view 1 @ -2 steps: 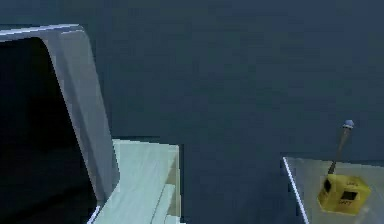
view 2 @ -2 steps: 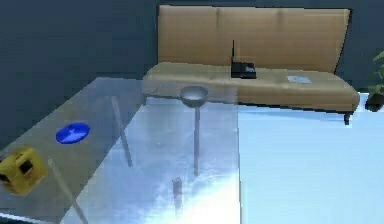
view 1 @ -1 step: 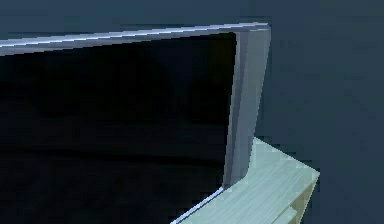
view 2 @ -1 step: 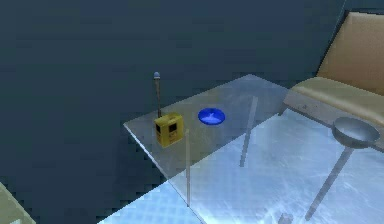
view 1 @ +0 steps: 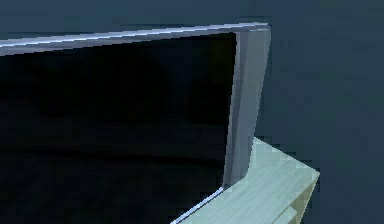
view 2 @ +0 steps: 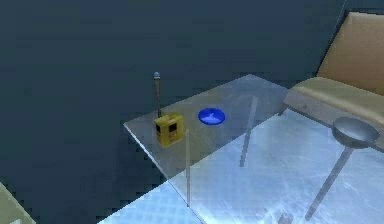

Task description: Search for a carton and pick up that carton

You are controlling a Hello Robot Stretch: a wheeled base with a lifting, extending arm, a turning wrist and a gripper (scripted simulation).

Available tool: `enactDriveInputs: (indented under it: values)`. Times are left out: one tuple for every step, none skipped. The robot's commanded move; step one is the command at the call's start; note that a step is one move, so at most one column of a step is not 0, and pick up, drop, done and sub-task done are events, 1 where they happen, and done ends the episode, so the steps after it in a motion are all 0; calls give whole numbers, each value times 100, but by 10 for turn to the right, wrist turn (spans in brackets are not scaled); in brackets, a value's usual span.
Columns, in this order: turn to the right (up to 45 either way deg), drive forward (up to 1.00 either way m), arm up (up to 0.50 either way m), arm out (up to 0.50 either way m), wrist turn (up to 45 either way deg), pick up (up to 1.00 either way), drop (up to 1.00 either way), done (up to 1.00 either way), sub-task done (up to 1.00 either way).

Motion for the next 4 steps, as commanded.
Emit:
enactDriveInputs:
  values:
    - [0,0,32,0,0,0,0,0,0]
    - [0,0,0,46,0,0,0,0,0]
    - [0,0,0,0,450,0,0,0,0]
    - [0,0,0,0,450,0,0,0,0]
